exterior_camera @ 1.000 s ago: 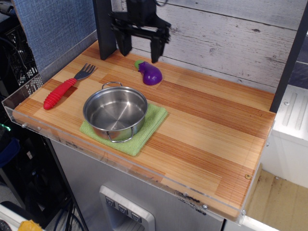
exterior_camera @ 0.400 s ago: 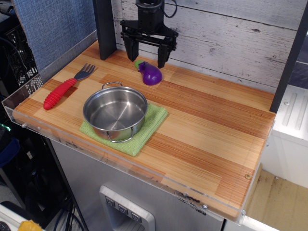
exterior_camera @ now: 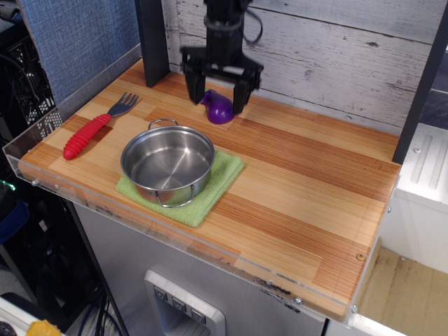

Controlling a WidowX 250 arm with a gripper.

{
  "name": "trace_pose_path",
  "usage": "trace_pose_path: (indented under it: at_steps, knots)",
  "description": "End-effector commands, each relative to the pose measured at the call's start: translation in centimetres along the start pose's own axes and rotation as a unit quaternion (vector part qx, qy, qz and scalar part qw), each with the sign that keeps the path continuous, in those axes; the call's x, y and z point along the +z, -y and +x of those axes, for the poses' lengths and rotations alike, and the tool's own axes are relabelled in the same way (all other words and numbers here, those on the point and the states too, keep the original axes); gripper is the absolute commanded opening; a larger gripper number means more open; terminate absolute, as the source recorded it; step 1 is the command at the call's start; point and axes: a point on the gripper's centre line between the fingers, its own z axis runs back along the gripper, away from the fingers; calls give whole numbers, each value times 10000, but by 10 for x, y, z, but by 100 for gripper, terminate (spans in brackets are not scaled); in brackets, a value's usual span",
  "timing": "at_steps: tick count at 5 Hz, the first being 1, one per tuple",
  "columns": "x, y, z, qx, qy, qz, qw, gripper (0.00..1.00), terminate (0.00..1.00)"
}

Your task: Place the eggplant inside the pot

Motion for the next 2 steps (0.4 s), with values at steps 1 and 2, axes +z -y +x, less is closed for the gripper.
trace_pose_path:
  at_steps: [1,2]
  knots:
    - [-4,-13,9,118,70,185,9997,100,0]
    - [-13,-16,11,136,0,214,9997,100,0]
